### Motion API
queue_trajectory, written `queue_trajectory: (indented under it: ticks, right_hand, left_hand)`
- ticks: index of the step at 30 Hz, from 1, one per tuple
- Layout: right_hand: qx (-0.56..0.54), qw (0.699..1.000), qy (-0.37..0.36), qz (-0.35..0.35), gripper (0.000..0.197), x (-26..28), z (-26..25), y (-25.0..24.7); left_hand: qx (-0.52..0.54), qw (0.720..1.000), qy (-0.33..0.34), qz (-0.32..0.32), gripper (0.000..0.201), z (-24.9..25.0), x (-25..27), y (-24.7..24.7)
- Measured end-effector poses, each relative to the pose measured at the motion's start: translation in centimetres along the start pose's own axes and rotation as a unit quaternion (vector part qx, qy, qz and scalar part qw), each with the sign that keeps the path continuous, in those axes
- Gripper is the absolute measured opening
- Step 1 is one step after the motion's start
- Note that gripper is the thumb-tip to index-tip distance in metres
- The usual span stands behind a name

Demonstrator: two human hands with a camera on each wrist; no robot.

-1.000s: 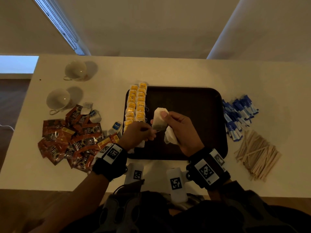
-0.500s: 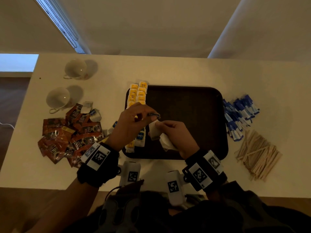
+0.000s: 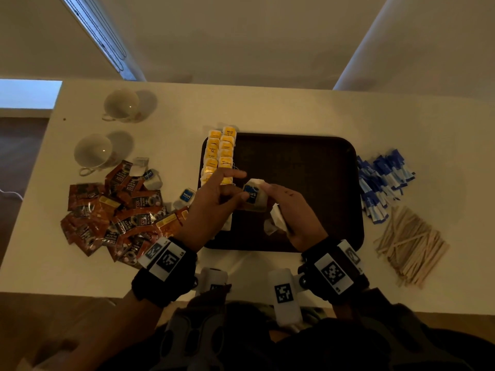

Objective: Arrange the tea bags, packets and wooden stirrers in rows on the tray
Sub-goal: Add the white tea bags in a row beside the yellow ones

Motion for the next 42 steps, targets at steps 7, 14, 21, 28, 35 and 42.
queue_trajectory:
  ticks: [7, 14, 21, 28, 35, 42]
  right_hand:
    - [-0.008, 1.000, -0.028, 0.001, 0.020, -0.2, 0.0, 0.0]
    - [0.006, 0.999, -0.052, -0.004, 0.021, -0.3, -0.3, -0.2]
    - [0.031, 0.995, -0.081, -0.042, 0.031, -0.3, -0.4, 0.3]
    - [0.067, 0.992, -0.087, -0.066, 0.026, 0.1, -0.6, 0.5]
    - [0.109, 0.985, -0.108, -0.080, 0.028, -0.1, -0.6, 0.6]
    - [0.111, 0.979, -0.135, -0.106, 0.034, -0.2, -0.4, 0.8]
  left_hand:
    - [0.006, 0.997, -0.027, 0.067, 0.015, -1.0, 0.1, 0.2]
    - [0.066, 0.995, -0.053, 0.054, 0.014, -1.4, 0.2, 0.3]
    - [0.077, 0.993, -0.087, 0.011, 0.010, -1.5, 0.0, 0.2]
    - [0.071, 0.987, -0.140, -0.036, 0.010, -1.4, -0.5, -0.2]
    - [0.043, 0.992, -0.113, -0.031, 0.014, -1.1, -0.7, 0.1]
    - [0.030, 0.993, -0.108, -0.046, 0.014, -1.1, -0.7, -0.3]
Point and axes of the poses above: each hand's wrist, its own x-axis away from the middle knuckle, its own y-axis out of the palm, z = x × y, the point moved 6 cm from there along -x, towards the middle knuckle, and after that the axes turned 1 degree about -z, right-handed, at the moved point
